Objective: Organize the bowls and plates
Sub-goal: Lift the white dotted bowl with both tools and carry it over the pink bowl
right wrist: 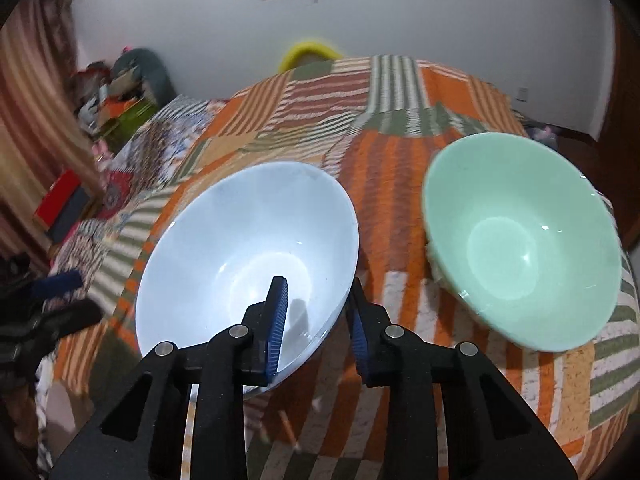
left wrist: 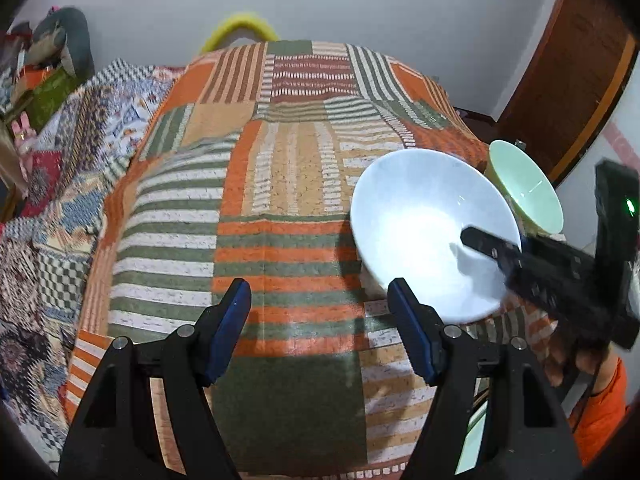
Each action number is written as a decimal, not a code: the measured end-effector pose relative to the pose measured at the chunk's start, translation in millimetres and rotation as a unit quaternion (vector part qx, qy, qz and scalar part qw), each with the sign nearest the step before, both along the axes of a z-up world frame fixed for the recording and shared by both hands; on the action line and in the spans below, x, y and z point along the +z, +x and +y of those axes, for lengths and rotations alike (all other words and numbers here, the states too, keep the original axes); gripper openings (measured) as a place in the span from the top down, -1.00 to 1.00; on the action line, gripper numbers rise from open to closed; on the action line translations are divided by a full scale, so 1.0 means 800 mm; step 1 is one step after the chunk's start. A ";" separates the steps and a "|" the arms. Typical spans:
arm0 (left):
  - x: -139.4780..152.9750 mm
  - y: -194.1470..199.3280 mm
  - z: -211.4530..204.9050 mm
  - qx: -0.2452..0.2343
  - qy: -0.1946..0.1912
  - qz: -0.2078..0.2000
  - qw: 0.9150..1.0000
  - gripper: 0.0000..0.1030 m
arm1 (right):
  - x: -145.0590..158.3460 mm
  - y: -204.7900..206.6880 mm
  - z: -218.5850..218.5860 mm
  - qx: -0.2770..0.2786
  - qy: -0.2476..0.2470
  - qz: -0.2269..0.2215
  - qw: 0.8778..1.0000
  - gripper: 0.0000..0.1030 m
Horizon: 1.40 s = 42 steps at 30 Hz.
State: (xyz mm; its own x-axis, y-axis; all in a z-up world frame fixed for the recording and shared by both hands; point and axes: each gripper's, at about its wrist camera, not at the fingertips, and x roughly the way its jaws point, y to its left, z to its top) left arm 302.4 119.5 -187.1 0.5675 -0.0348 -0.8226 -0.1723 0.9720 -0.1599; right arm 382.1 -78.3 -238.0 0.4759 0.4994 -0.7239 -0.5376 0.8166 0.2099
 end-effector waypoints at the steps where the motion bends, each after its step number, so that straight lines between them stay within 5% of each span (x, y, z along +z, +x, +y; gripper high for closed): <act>1: -0.004 0.003 0.003 0.002 -0.007 0.004 1.000 -0.37 | -0.001 -0.001 0.005 0.008 -0.002 0.000 1.000 0.51; 5: -0.015 0.008 0.006 0.001 -0.017 0.015 1.000 -0.35 | -0.004 -0.016 0.011 0.036 -0.007 0.004 0.999 0.51; 11: -0.036 0.017 0.005 -0.016 -0.023 0.043 0.999 0.12 | -0.009 -0.020 0.011 0.048 0.006 0.041 0.998 0.45; 21: -0.040 0.016 -0.007 -0.039 -0.032 0.038 0.998 0.60 | -0.010 -0.023 0.010 0.015 0.032 0.055 0.998 0.40; 30: -0.034 0.006 -0.020 -0.045 -0.042 0.032 0.998 0.63 | 0.005 -0.037 0.013 0.003 0.025 0.035 0.999 0.43; 42: 0.033 -0.054 -0.035 -0.047 -0.025 -0.024 0.998 0.63 | 0.044 -0.076 -0.001 -0.006 0.058 0.015 0.998 0.44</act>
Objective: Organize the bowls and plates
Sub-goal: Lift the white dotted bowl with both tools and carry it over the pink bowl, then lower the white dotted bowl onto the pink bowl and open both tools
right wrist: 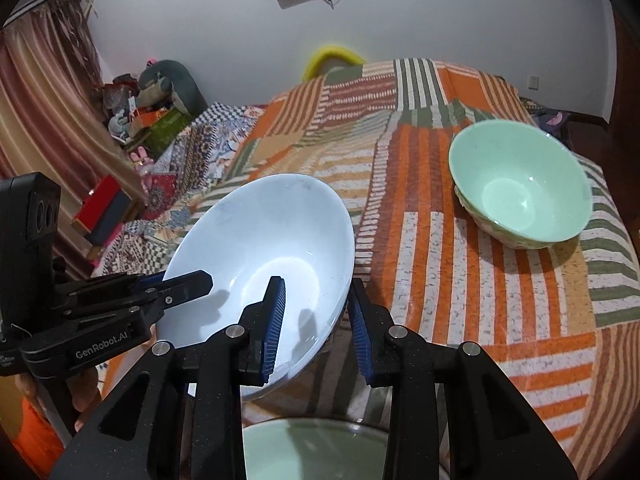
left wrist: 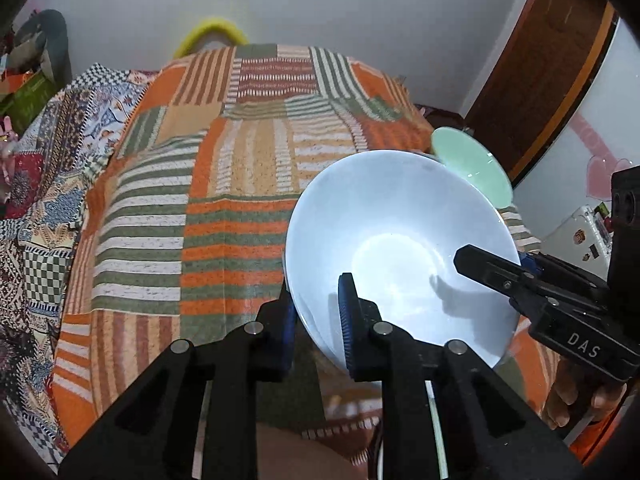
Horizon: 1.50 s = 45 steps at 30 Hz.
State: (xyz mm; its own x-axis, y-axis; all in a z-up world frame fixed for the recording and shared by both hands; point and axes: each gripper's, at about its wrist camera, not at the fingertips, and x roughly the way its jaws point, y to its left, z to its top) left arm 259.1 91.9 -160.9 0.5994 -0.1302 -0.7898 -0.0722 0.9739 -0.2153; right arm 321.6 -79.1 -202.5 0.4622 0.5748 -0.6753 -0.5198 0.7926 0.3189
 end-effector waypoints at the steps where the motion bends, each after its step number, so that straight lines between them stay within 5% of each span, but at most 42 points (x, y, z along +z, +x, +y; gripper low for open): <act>1: 0.005 -0.005 -0.001 -0.001 0.000 -0.003 1.000 0.63 | 0.004 -0.006 -0.001 0.000 0.001 -0.003 1.000 0.44; 22: 0.075 -0.140 0.007 0.021 0.015 -0.045 0.999 0.63 | 0.049 -0.095 0.011 0.021 0.023 -0.037 0.999 0.43; 45: 0.016 -0.220 0.053 0.075 0.014 0.010 0.997 0.63 | -0.001 -0.156 0.061 0.074 0.009 0.010 0.997 0.43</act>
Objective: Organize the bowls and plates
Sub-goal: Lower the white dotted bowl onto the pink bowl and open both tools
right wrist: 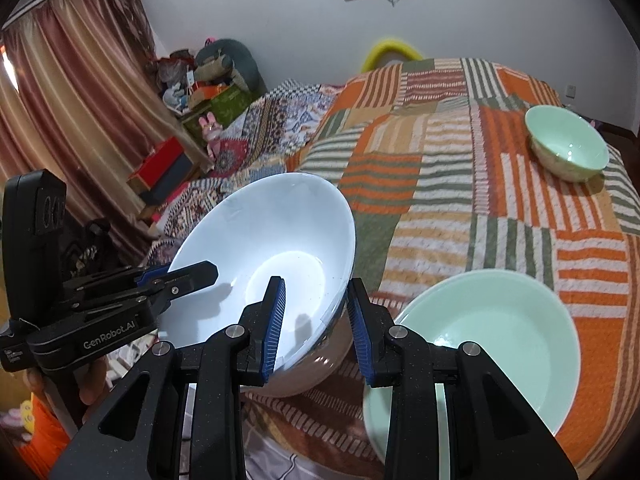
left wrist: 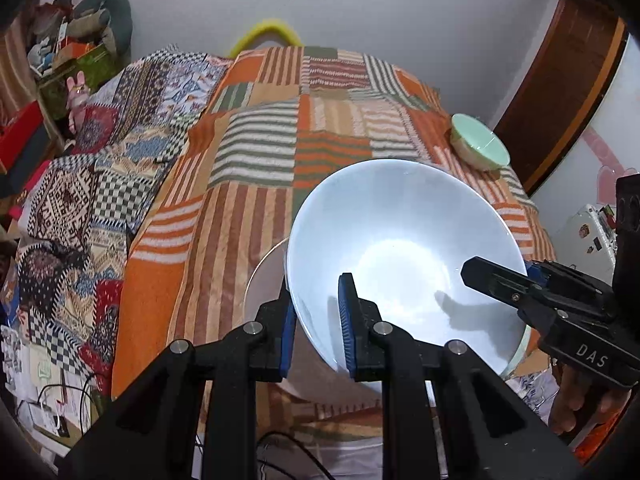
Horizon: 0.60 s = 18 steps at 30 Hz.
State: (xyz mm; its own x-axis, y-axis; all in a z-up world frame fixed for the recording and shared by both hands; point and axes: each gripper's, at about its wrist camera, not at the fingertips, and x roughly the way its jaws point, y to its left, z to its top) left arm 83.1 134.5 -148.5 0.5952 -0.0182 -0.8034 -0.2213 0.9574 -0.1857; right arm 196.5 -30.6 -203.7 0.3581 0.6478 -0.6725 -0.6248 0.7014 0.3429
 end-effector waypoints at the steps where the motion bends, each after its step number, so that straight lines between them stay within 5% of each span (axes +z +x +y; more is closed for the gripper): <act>1: -0.005 -0.001 0.002 0.002 0.000 0.004 1.000 0.63 | -0.003 -0.001 0.003 0.001 -0.004 0.003 1.000 0.43; 18: -0.069 0.002 0.029 0.018 -0.004 0.052 0.998 0.63 | -0.052 -0.006 0.035 0.012 -0.044 0.046 0.998 0.43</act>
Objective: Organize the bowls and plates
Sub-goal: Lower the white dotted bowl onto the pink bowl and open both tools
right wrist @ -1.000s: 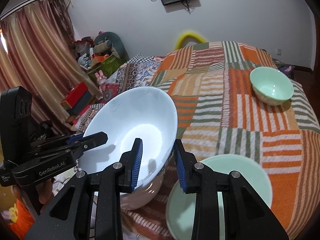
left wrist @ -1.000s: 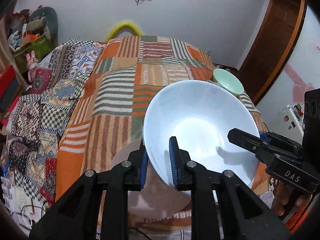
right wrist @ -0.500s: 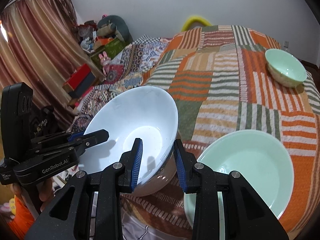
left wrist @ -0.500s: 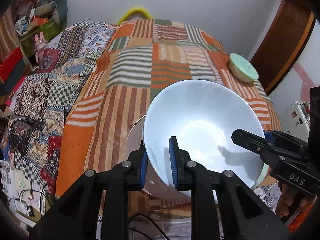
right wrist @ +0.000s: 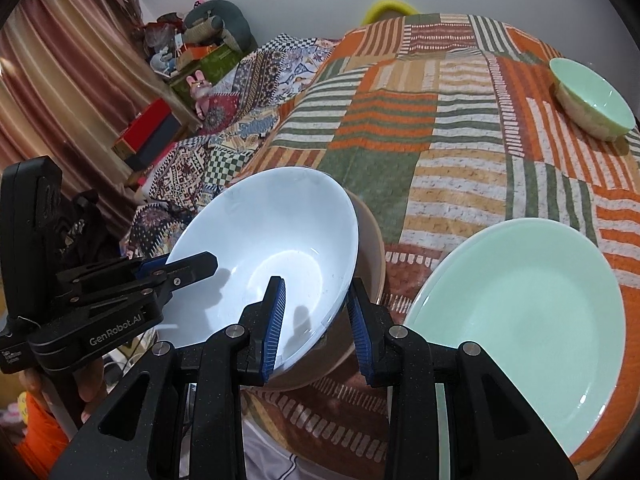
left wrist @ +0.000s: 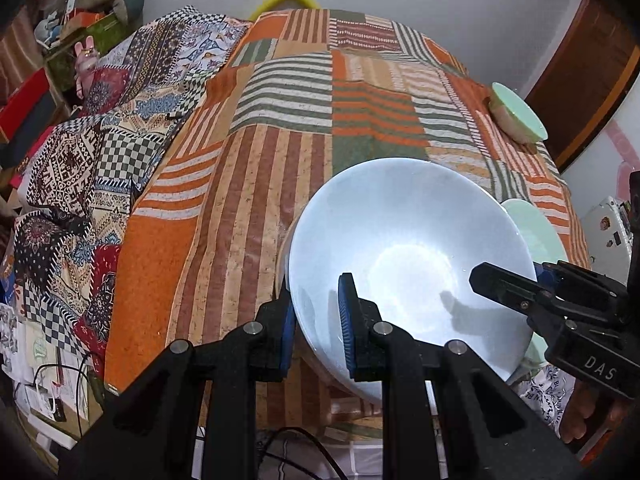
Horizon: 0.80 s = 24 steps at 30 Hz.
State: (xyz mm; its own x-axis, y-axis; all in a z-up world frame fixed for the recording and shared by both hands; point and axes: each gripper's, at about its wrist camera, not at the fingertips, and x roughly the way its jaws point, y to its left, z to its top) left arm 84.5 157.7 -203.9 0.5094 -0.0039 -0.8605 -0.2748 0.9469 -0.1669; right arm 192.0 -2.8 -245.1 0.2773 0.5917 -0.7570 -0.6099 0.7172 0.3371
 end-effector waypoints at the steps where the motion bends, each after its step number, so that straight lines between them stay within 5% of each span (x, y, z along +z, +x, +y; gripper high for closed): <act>1: -0.002 0.001 0.001 0.000 0.001 0.001 1.000 0.63 | -0.001 0.000 0.001 0.001 -0.001 0.001 1.000 0.43; 24: -0.018 0.003 -0.004 -0.009 0.035 0.001 0.999 0.63 | -0.001 -0.004 0.018 0.015 -0.042 -0.051 0.998 0.44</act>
State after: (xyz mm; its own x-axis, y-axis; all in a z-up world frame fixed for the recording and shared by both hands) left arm 87.3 154.7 -218.7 0.5075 0.0474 -0.8604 -0.2583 0.9609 -0.0994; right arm 189.2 11.7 -245.7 0.3380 0.5364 -0.7733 -0.6595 0.7212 0.2120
